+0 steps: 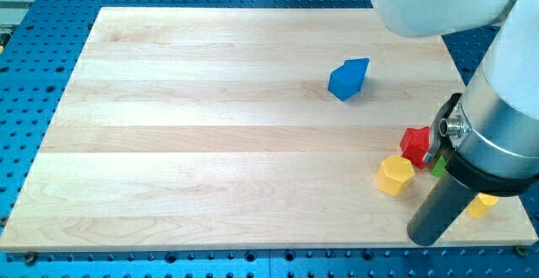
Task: Slide the heart to the hexagon
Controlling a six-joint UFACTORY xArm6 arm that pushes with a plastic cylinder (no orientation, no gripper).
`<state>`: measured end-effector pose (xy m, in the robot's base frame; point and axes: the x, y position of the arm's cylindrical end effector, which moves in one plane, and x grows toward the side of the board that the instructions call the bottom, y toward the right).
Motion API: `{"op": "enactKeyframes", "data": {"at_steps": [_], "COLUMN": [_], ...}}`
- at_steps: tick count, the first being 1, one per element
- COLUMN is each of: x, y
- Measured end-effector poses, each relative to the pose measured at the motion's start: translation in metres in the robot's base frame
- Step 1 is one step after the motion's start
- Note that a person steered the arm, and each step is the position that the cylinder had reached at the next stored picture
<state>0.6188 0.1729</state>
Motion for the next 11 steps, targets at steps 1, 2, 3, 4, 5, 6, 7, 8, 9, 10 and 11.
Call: {"op": "enactKeyframes", "data": {"at_steps": [1,2,3,4,5,6,7,8,9,10,11], "x": [0.000,0.000,-0.001,-0.005,-0.023,-0.032,-0.032,-0.031,-0.031,-0.031,-0.040], "y": [0.005,0.059,0.132,0.170,0.164,0.111,0.074,0.048,0.035,0.035,0.057]}}
